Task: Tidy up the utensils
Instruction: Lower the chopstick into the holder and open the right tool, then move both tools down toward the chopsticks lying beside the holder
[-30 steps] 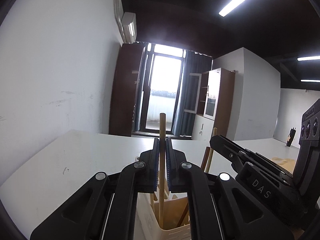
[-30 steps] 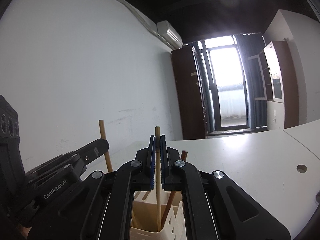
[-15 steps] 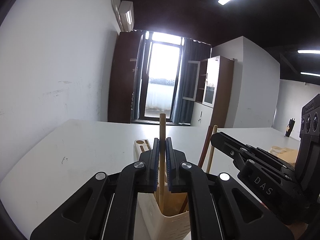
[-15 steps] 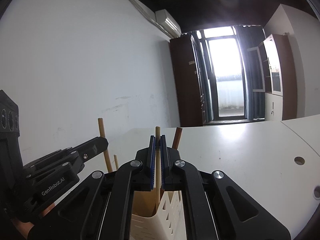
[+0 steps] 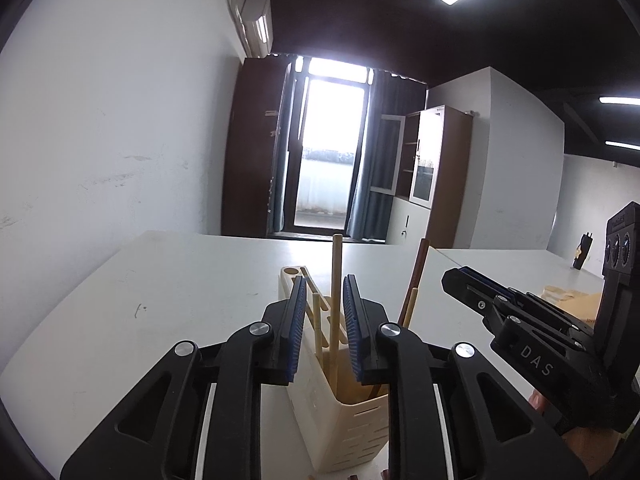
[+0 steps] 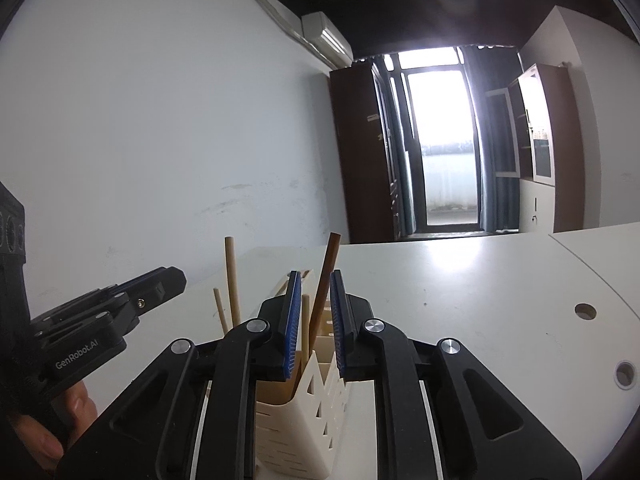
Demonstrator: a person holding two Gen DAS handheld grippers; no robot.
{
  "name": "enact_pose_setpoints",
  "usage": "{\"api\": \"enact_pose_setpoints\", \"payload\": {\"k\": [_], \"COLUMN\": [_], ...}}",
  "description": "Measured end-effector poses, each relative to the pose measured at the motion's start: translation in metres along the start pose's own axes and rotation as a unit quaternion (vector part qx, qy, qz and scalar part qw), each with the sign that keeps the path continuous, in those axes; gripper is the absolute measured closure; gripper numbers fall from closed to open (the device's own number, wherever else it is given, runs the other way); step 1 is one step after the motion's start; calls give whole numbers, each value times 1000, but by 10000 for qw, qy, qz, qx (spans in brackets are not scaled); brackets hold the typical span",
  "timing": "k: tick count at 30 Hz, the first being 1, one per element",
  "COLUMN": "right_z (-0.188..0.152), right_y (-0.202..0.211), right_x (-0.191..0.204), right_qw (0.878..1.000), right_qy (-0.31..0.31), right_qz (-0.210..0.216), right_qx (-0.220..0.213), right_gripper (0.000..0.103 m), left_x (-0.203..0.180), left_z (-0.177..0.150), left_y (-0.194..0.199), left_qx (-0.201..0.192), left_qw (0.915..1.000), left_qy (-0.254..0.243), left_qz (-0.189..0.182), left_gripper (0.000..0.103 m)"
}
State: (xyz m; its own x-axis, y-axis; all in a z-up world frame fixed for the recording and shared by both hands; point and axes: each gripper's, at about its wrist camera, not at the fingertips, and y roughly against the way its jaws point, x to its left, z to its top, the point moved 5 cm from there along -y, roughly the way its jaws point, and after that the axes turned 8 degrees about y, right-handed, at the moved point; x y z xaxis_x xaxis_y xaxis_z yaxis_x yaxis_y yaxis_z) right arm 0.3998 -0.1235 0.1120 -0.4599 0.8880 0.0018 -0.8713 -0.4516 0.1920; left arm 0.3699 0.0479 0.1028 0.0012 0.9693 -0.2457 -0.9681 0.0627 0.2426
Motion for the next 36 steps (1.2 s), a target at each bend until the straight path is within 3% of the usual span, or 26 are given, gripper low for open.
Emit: {"api": "enact_pose_setpoints", "payload": {"k": [20,36], "right_z": [-25,-56], "right_y": [27,58], "right_x": [20,32], "right_qw": [9985,9958], "right_qy": [174,66], "right_qz": [-277,-312], "right_qx": [431,856], "right_gripper": [58,43], "left_x": [-6,0], "left_z": [-13,-56], "left_y": [31,50], "left_qx": [404,857], "left_qw": [9987,9937], "left_qy": [-200,-427], "left_qz": [235,582], "left_gripper": [64,53]}}
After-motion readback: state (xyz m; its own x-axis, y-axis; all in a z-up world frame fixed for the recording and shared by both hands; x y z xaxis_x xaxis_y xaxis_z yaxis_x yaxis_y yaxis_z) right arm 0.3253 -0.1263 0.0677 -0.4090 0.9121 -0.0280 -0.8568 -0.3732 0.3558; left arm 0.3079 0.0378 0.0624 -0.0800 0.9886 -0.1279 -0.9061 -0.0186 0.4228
